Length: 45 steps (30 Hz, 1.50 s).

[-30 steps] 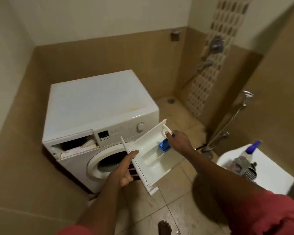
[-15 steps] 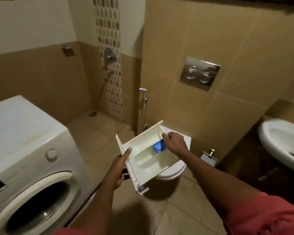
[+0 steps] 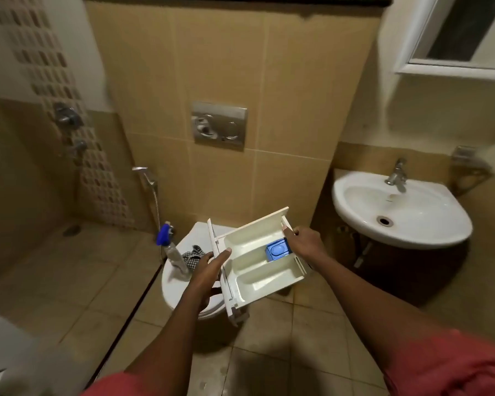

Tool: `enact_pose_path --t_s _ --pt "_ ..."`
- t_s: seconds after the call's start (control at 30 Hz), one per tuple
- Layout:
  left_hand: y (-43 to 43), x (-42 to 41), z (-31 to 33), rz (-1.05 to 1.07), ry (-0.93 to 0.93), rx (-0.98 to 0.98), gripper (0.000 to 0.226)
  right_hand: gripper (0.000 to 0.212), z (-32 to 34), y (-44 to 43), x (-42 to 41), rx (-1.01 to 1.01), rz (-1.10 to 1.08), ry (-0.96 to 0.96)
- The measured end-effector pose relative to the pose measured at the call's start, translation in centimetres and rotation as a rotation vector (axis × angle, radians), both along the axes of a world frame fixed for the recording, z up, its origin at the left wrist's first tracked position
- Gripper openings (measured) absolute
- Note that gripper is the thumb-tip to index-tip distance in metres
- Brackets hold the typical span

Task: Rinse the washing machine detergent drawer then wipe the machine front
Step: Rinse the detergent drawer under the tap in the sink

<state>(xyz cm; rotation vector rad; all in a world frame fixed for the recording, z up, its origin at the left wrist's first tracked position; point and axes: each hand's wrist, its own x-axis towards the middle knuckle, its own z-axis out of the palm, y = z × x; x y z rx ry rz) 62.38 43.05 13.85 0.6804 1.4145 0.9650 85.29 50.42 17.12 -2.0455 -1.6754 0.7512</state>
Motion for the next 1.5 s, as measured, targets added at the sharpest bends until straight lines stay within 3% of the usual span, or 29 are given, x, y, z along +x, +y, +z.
enact_pose_path --t_s 0.3,0.53,0.67,0.83,1.0,1.17,1.5 --pt "6.4 13.1 0.4 -0.104 0.184 0.034 0.083 0.047 -1.3 3.0 14.3 -0.002 -0.197 0.035" --pt "10.7 20.2 0.3 -0.227 0.206 0.080 0.054 0.043 -2.9 4.7 21.2 -0.031 -0.305 0.045" --pt "14.2 23.1 0.0 -0.324 0.180 0.089 0.066 0.042 -3.4 6.3 24.0 -0.063 -0.372 0.017" --pt "20.1 27.0 0.1 -0.405 0.201 0.078 0.058 0.046 -2.6 9.4 28.0 -0.086 -0.440 -0.026" --pt "26.3 31.3 2.2 -0.523 0.261 0.195 0.052 0.049 0.4 11.9 32.6 -0.059 -0.497 -0.047" --pt "29.5 36.3 2.5 -0.522 0.312 0.248 0.040 0.056 1.2 13.6 36.5 -0.054 -0.552 -0.079" --pt "35.1 44.2 2.4 -0.539 0.377 0.207 0.044 0.053 -0.7 18.6 44.2 -0.112 -0.581 -0.090"
